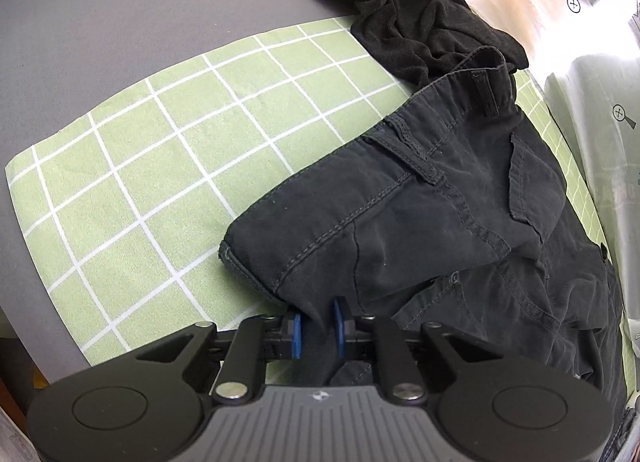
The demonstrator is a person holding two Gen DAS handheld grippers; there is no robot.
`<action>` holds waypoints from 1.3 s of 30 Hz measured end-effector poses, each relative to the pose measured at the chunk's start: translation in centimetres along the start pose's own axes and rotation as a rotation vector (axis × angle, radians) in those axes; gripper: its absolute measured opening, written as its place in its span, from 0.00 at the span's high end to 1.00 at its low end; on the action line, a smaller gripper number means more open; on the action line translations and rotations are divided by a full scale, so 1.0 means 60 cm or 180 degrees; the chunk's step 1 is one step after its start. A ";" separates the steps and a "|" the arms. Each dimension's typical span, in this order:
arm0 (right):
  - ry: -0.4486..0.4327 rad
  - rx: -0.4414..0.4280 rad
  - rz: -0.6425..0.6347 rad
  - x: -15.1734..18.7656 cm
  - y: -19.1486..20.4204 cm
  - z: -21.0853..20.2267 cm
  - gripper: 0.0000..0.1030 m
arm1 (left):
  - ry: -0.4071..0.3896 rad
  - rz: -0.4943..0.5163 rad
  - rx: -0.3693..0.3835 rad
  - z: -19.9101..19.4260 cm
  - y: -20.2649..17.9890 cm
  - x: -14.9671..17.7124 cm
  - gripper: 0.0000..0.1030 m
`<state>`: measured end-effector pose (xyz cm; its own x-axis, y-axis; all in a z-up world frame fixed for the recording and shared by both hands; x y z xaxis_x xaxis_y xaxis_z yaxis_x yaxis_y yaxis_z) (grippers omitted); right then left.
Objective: Fold clothes
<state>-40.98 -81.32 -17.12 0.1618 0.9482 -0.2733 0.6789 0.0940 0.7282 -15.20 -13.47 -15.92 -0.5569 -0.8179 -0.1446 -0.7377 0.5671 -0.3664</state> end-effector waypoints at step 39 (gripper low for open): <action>0.0199 -0.0320 -0.0123 0.040 0.023 -0.153 0.94 | -0.0778 0.0128 -0.0768 -0.185 0.181 0.040 0.96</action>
<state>-46.20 -76.15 -10.99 0.0897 0.9601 -0.2650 0.6080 0.1580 0.7781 -28.78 -8.21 -10.03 -0.5009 -0.7770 -0.3812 -0.8023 0.5821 -0.1324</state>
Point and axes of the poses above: each gripper's, at about its wrist camera, not at the fingertips, and z roughly the way its jaws point, y to its left, x to its underside, the point moved 4 cm from there along z, roughly the way its jaws point, and after that the axes turned 12 degrees about -z, right-handed, at the moved point
